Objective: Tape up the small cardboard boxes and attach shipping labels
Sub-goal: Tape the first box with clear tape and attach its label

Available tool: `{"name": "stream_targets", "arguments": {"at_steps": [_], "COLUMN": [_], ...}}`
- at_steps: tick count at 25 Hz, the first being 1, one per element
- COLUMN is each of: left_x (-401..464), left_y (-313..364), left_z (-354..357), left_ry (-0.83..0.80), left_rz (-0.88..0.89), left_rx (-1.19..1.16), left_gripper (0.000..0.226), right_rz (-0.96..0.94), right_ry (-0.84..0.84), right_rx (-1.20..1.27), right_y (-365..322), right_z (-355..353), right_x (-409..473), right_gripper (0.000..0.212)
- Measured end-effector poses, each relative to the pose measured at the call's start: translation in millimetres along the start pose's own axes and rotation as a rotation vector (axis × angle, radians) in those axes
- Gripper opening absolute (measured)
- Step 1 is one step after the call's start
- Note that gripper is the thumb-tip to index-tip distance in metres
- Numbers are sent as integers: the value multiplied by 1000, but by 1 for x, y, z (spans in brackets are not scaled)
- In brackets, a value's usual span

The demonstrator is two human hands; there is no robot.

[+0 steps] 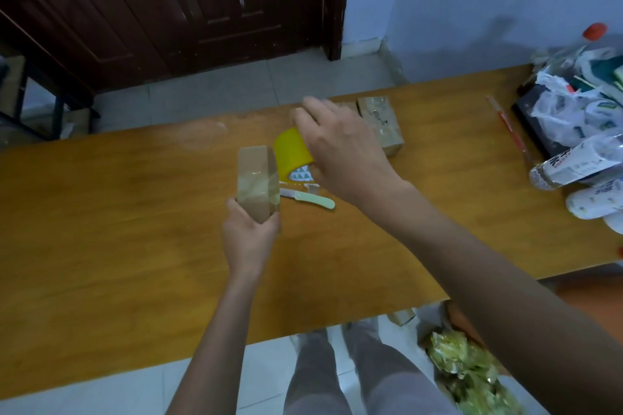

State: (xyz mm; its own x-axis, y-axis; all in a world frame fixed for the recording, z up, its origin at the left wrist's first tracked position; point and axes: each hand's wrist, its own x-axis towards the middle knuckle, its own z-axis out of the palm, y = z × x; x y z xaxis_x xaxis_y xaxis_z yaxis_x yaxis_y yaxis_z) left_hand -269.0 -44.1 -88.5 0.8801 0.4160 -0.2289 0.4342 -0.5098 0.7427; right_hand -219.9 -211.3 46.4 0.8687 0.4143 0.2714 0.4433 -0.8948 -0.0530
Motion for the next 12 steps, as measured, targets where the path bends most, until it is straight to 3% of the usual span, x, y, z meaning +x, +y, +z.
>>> {"name": "stream_targets", "arguments": {"at_steps": [5, 9, 12], "left_x": [0, -8, -1], "left_y": [0, 8, 11], "left_z": [-15, -20, -35], "left_ry": [-85, -157, -170], "left_rz": [-123, -192, -211], "left_rx": [-388, -577, -650], "left_gripper": [55, 50, 42], "right_rz": [166, 163, 95], "right_ry": [-151, -143, -151], "right_rx": [124, 136, -28], "right_y": [20, 24, 33], "right_z": [31, 35, 35], "right_x": [-27, -25, -25], "right_gripper": [36, 37, 38]}}
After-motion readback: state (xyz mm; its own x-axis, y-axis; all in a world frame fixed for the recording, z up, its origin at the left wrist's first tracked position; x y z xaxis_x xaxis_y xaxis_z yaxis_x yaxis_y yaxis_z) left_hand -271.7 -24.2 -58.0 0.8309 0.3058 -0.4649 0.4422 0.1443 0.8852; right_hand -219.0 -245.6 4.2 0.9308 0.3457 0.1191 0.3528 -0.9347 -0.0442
